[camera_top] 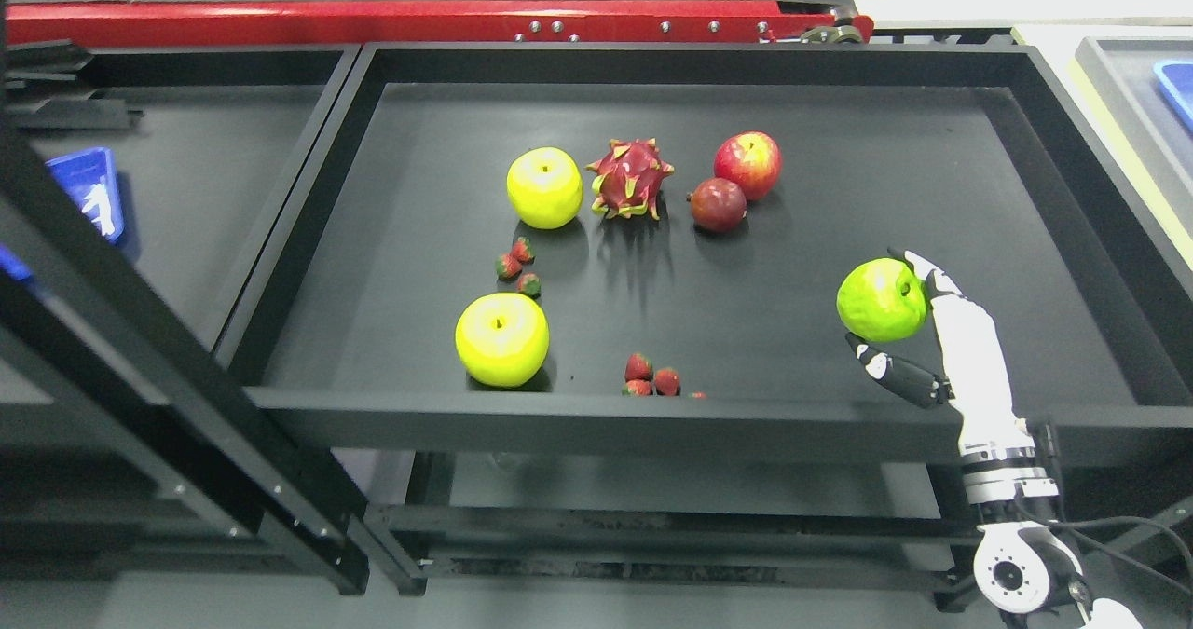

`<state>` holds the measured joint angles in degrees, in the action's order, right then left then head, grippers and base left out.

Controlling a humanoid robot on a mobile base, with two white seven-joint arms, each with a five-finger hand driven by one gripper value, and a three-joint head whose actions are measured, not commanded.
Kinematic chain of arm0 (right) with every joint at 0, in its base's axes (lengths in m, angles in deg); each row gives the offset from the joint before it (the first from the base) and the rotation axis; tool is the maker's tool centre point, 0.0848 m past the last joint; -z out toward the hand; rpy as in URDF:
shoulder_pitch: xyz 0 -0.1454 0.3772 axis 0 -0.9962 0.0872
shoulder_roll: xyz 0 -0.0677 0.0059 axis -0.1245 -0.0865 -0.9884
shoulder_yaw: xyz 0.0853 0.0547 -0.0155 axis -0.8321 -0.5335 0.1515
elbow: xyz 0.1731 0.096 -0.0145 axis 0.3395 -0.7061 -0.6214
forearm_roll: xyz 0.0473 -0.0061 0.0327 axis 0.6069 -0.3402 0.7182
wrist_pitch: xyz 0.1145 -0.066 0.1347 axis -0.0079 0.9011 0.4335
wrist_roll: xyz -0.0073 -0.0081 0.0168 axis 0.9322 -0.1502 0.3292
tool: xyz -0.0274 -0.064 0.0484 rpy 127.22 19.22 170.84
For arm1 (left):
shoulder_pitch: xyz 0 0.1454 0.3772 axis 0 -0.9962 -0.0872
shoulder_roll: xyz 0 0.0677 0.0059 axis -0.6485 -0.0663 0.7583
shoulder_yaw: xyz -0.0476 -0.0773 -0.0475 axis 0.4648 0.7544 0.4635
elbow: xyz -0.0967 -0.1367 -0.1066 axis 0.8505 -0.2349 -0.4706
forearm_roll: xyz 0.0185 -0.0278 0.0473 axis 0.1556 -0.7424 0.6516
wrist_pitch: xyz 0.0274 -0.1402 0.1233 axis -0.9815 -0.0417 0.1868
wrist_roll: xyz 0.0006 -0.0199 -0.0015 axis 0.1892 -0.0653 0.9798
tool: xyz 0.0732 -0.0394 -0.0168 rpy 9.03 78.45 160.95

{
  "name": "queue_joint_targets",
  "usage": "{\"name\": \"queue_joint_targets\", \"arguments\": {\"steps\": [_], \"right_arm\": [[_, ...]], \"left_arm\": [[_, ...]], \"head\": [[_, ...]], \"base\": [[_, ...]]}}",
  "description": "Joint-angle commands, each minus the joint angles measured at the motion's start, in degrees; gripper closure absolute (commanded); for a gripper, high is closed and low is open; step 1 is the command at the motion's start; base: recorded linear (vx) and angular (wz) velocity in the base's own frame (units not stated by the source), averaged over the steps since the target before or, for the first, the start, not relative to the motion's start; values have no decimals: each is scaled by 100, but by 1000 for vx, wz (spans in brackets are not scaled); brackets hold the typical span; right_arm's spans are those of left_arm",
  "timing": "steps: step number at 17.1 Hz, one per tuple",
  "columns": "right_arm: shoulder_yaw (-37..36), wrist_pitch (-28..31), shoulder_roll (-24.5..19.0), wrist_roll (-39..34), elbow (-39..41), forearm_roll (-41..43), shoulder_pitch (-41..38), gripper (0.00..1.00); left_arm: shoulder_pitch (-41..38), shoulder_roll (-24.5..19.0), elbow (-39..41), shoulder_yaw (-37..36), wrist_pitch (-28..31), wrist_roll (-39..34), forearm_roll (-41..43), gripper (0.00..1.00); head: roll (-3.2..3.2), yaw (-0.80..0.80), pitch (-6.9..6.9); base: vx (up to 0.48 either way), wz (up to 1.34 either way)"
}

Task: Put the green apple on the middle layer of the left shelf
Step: 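Lower the green apple onto the tray beside the red apple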

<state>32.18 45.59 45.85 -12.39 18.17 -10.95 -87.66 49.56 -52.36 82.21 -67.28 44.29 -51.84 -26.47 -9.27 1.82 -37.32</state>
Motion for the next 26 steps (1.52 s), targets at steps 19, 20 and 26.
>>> {"name": "queue_joint_targets", "arguments": {"steps": [19, 20, 26], "right_arm": [[2584, 403, 17, -1279, -199, 506, 939, 0], [2311, 403, -88, -1279, -199, 831, 869, 0], [667, 403, -880, -1341, -252, 3223, -123, 0]], "left_arm": [[71, -100, -1, 0, -3, -4, 0, 0], [71, -100, 7, 0, -3, -4, 0, 0], [71, -100, -1, 0, -3, -4, 0, 0]], "head": [[0, 0, 0], [0, 0, 0], [0, 0, 0]], "base": [[190, -47], [102, -11], [53, -5]]}}
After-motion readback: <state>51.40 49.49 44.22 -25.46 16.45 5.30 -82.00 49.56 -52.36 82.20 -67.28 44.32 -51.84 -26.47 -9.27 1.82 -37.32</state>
